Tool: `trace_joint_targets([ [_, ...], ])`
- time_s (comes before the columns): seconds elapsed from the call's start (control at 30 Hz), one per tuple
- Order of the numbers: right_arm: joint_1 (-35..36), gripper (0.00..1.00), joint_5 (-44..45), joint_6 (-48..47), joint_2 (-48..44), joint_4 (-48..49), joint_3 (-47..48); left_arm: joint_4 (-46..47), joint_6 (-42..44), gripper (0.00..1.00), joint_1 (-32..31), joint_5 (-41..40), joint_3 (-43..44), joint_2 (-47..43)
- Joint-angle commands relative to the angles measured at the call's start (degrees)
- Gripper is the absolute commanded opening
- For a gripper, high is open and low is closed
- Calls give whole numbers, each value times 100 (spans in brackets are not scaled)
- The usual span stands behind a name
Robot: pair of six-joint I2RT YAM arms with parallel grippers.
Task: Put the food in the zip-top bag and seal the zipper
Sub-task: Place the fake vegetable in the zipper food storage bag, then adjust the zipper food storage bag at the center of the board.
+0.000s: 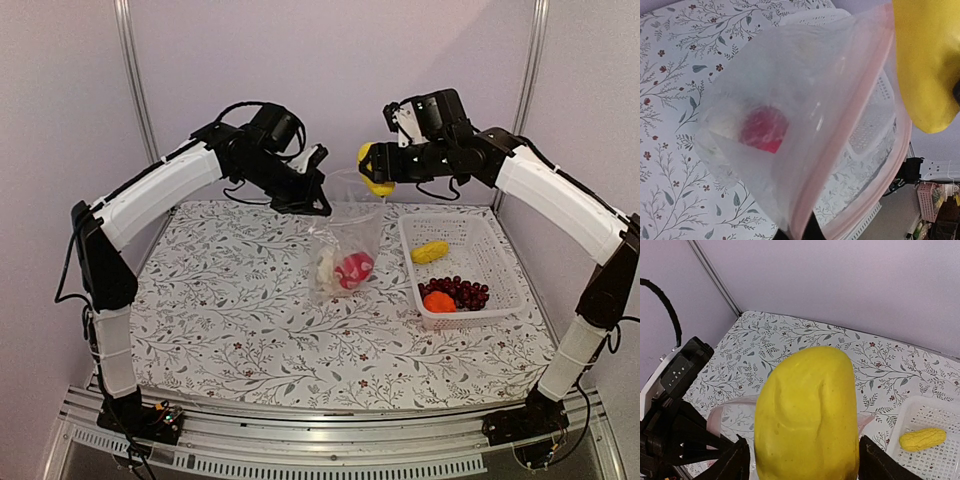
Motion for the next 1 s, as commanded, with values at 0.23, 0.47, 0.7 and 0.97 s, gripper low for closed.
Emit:
trace_joint_targets([
  [0.23, 51, 75, 255, -274, -405, -317, -55, 210, -114, 0, 196, 183, 167, 88],
  [0.47, 52, 75, 217, -191, -625, -314, -213, 278, -155, 0, 218, 280, 169, 154],
  [0.7, 53, 75, -11, -251, -760, -448, -295, 302, -273, 0, 262, 415, 495, 206],
  [0.97, 53, 66, -943, -350, -747, -961, -17, 259, -330, 0, 353, 418, 714, 249],
])
